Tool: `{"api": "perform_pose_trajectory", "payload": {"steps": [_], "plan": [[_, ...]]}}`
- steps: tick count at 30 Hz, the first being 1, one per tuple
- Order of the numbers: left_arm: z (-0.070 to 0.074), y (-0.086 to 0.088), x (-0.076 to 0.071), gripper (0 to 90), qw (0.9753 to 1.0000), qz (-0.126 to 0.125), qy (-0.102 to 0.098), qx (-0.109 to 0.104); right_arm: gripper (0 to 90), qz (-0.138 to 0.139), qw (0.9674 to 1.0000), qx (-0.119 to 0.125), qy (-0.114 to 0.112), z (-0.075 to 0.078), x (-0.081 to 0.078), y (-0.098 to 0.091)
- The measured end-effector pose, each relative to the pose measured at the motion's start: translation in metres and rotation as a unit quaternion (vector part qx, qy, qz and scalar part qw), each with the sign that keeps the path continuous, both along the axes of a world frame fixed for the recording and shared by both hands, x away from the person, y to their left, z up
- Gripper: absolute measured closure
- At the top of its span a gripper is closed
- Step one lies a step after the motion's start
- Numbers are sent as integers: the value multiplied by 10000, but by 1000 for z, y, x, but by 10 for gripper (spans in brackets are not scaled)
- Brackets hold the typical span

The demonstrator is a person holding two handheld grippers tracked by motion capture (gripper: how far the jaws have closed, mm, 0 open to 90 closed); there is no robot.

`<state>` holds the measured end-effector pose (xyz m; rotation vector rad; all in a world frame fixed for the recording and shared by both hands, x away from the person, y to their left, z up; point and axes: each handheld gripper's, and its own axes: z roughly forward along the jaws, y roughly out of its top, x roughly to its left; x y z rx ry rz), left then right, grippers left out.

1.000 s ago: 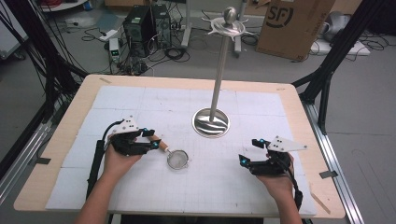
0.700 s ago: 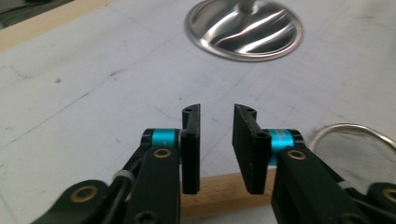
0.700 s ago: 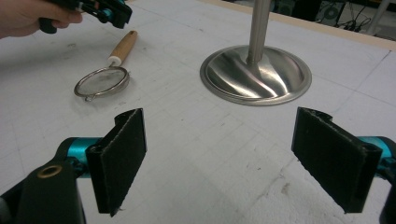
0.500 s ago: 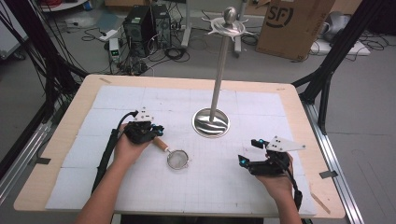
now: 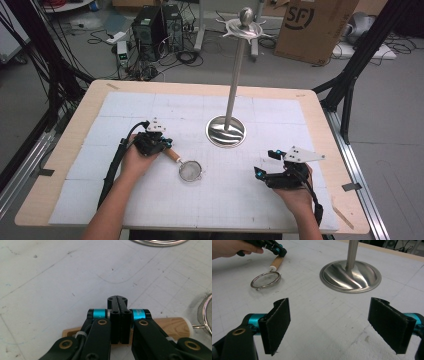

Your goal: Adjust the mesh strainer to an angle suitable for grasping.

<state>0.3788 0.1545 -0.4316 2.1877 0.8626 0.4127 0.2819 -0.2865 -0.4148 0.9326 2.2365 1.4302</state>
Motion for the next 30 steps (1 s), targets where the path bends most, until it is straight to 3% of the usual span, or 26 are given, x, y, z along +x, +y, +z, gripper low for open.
{"api": "perform_pose_trajectory", "payload": {"steps": [12, 15, 21, 30], "plan": [[0, 3, -11, 897, 9999, -141, 3, 86, 174, -2, 10000, -10, 35, -1, 0, 0], [-2, 9, -14, 897, 9999, -117, 29, -17, 174, 3, 10000, -12, 54, -1, 0, 0], [-9, 24, -21, 897, 9998, -74, 178, -8, 174, 7, 10000, -24, 77, -2, 0, 1], [-6, 40, -39, 896, 9997, -111, 214, -86, 175, 24, 10000, -51, 80, -2, 1, 1]]}}
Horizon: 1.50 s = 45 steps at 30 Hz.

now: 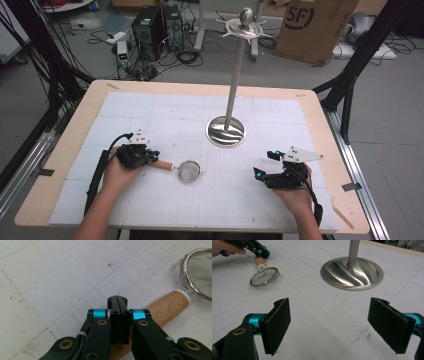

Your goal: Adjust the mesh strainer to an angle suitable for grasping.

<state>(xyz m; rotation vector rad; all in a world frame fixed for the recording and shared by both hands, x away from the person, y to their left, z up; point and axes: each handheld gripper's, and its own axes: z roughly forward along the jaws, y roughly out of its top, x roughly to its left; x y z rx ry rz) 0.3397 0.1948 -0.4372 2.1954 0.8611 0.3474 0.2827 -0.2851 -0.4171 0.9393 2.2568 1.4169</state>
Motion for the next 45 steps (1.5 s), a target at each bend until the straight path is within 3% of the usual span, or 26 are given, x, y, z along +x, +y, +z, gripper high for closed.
{"api": "perform_pose_trajectory", "payload": {"steps": [8, 15, 18, 25, 29, 33, 38, 45], "plan": [[5, -2, -15, 897, 9997, -239, -51, 61, 175, 14, 10000, 11, -19, 1, -1, -1], [3, 4, -25, 897, 9995, -321, 25, 30, 176, 23, 10000, -4, -15, 0, 0, 0], [2, 5, -30, 897, 9993, -352, -2, 119, 175, 27, 10000, -7, 21, 0, 0, 0], [0, 6, -39, 897, 9991, -420, -16, 34, 176, 35, 10000, -39, 32, -1, 0, 1], [5, 9, -40, 879, 9987, -482, -99, -139, 176, 42, 10000, -34, 28, -1, 0, 1], [9, 9, -43, 751, 9971, -684, -191, -286, 176, 53, 10000, -28, 19, -1, 0, 0], [10, 6, -43, 629, 9955, -917, -136, -216, 176, 65, 10000, -46, 26, -1, 1, 1], [5, -1, -42, 585, 9932, -1163, 0, -69, 176, 58, 10000, -47, 57, -1, 0, 1]]}}
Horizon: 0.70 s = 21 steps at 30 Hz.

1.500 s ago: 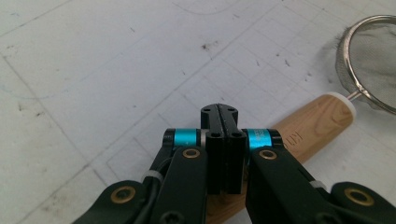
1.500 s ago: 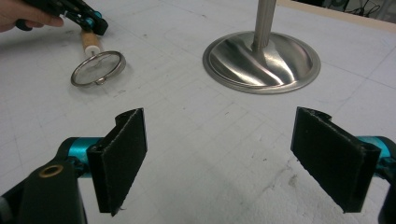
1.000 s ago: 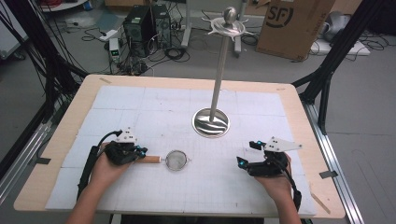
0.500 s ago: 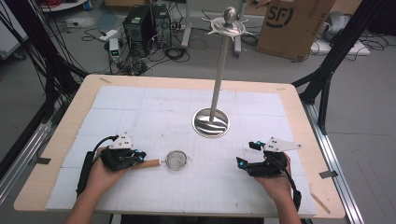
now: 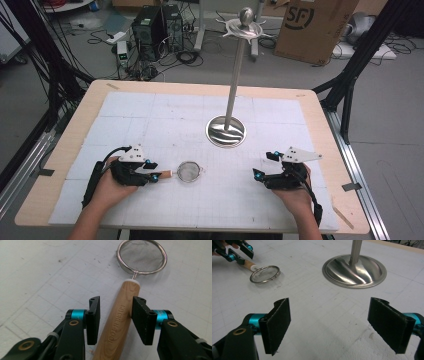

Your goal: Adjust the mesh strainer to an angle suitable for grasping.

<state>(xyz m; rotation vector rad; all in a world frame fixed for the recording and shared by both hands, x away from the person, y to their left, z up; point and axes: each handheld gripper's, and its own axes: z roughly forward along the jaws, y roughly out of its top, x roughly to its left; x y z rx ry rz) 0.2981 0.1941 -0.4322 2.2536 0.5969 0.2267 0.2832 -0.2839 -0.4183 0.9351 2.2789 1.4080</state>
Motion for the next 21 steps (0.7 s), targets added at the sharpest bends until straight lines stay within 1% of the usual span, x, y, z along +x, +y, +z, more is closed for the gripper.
{"api": "perform_pose_trajectory", "payload": {"steps": [4, 6, 7, 8, 9, 10, 11, 14, 16, 18, 19, 21], "plan": [[-4, -5, 0, 577, 9998, -137, 85, 140, 176, 7, 10000, 11, -1, 0, 0, 0], [-5, -7, 0, 584, 9995, -155, 87, 264, 176, 14, 10000, -5, 17, -1, 0, 0], [-5, -8, 1, 590, 9994, -171, 56, 307, 176, 30, 10000, -10, -4, -1, 1, 0], [-5, -9, 1, 591, 9995, -166, 81, 267, 176, 30, 10000, -11, 12, -1, 1, 1], [-4, -9, 1, 597, 9992, -235, 74, 327, 176, 37, 10000, -16, 25, -2, 1, 1], [-5, -10, 1, 607, 9991, -275, 75, 300, 176, 37, 10000, -20, 25, -2, 1, 1], [-4, -11, 0, 619, 9988, -349, 71, 343, 176, 46, 10000, -19, 27, -2, 1, 1], [-3, -20, -1, 676, 9971, -605, 77, 450, 176, 38, 10000, -18, 26, -2, 1, 1], [-2, -27, -2, 680, 9964, -641, 32, 557, 176, 39, 10000, -26, 17, -2, 1, 1], [-2, -33, -1, 682, 9962, -688, 30, 541, 176, 49, 10000, -26, 22, -2, 1, 1], [-1, -36, -1, 682, 9957, -725, 45, 583, 176, 46, 10000, -19, 32, -2, 1, 1], [-2, -41, -1, 682, 9957, -748, 13, 551, 176, 46, 10000, -12, 3, -2, 1, 1]]}}
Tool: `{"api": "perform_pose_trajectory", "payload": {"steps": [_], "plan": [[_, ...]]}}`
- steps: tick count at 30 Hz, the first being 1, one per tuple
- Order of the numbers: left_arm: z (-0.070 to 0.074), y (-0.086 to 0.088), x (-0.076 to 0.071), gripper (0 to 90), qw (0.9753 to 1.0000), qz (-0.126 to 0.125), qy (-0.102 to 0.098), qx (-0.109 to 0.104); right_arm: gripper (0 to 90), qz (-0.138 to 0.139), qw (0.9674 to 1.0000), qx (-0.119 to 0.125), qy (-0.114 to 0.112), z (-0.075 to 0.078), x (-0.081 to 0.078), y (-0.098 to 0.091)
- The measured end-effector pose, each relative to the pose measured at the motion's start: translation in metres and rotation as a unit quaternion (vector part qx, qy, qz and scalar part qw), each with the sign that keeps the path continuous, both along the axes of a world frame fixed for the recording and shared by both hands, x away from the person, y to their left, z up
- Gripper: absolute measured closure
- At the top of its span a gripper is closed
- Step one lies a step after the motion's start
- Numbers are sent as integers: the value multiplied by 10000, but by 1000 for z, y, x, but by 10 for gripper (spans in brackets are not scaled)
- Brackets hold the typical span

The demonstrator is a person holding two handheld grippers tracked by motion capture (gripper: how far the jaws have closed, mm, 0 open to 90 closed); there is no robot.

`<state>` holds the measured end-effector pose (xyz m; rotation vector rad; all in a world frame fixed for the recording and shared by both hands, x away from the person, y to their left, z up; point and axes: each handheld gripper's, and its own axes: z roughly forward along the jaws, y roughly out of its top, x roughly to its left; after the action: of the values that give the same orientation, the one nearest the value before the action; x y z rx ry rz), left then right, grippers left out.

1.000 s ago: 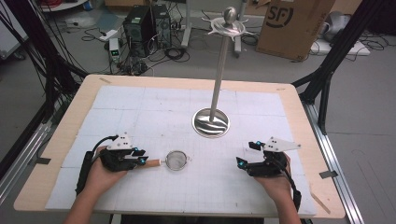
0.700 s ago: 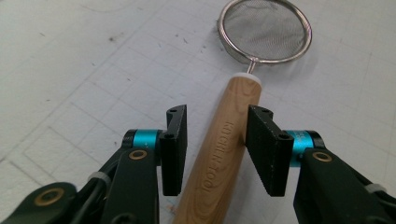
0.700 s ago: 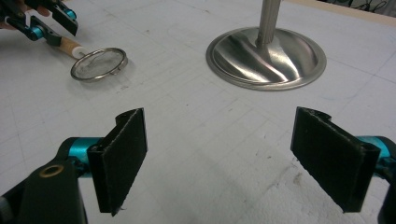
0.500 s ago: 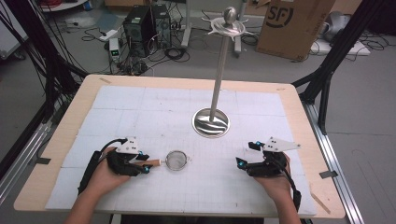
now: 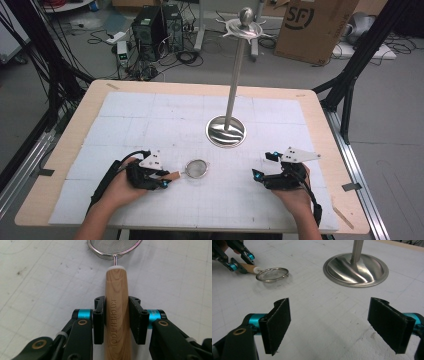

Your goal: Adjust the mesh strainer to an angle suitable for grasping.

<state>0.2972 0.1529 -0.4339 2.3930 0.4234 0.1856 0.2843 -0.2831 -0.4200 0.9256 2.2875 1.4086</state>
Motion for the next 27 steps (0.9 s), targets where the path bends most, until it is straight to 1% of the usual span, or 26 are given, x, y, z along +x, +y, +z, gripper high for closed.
{"api": "perform_pose_trajectory", "payload": {"steps": [4, 6, 8, 11, 12, 15, 16, 19, 25, 27], "plan": [[0, -11, 0, 682, 10000, -79, -11, 27, 176, -3, 10000, 21, 13, 0, 0, -1], [1, -20, 1, 683, 9999, -140, -28, 69, 176, -2, 10000, 15, 5, 0, 0, 0], [2, -30, 1, 684, 9997, -218, -5, 68, 176, -5, 10000, 16, -6, 1, 0, 0], [1, -48, 2, 683, 9993, -380, 1, -10, 176, -5, 10000, 36, -24, 1, 0, -1], [0, -54, 2, 683, 9991, -427, 10, -69, 176, -9, 10000, 43, -6, 1, -1, -1], [-1, -69, 4, 683, 9985, -531, 10, -124, 176, -17, 10000, 62, -12, 2, -1, -1], [-1, -74, 4, 683, 9985, -531, 3, -159, 176, -4, 10000, 58, -17, 2, -1, -1], [-1, -87, 4, 683, 9981, -602, 19, -147, 176, 5, 10000, 62, -18, 2, -1, -1], [-1, -113, 5, 683, 9971, -756, -55, -75, 176, 10, 10000, 64, -21, 2, -1, -1], [-1, -120, 5, 683, 9969, -784, -51, -96, 176, -2, 10000, 60, -33, 2, -1, -2]]}}
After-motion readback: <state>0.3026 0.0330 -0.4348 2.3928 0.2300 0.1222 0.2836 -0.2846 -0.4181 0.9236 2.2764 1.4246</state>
